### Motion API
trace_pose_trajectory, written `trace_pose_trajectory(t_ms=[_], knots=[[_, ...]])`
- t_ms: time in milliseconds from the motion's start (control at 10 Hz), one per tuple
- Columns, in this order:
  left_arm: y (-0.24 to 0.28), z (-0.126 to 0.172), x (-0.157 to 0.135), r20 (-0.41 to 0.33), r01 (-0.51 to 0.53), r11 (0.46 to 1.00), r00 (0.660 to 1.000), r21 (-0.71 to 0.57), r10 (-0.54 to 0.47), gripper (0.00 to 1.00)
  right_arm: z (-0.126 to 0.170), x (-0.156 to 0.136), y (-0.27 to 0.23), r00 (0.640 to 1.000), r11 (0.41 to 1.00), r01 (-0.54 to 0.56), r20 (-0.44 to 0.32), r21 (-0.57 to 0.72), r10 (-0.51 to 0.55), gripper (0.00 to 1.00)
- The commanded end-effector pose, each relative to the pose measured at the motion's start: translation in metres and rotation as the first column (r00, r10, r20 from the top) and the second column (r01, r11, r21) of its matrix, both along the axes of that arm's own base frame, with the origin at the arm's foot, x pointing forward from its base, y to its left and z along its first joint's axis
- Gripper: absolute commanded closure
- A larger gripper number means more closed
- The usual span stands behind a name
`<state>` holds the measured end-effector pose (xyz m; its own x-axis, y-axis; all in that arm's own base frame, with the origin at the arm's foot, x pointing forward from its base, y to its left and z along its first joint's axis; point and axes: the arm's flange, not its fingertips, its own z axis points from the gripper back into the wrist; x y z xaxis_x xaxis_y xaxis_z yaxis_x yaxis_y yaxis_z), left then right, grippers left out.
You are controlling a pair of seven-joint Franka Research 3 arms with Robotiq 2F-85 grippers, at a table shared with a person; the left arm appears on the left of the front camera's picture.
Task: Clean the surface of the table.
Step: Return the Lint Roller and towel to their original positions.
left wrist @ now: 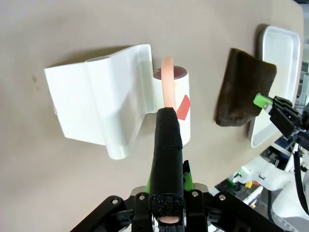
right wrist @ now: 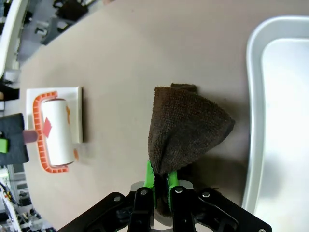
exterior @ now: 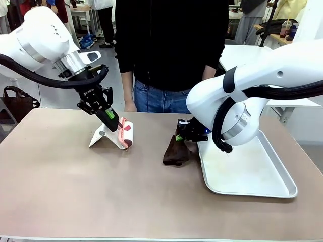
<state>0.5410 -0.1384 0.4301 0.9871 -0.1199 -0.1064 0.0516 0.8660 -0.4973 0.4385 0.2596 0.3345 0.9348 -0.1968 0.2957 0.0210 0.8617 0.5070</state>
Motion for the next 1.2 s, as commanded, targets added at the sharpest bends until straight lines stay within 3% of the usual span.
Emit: trace_pose_trajectory(t_ms=[0,600,1100], knots=[[0.005,0.000,0.011,-0.047,0.074,0.997,0.996,-0.010,-0.074,0.78,0.001,-0.003,-0.002,1.000,1.000,-0.004,0.013,0.016,0.003,0.89],[0.006,-0.001,0.011,0.024,0.018,0.997,1.000,0.076,-0.020,0.78,0.001,-0.003,-0.002,1.000,1.000,-0.004,0.013,0.016,0.003,0.89],[-0.003,-0.013,0.010,-0.028,0.014,0.994,1.000,0.110,-0.011,0.78,0.001,-0.003,-0.002,1.000,1.000,-0.004,0.013,0.016,0.003,0.89]])
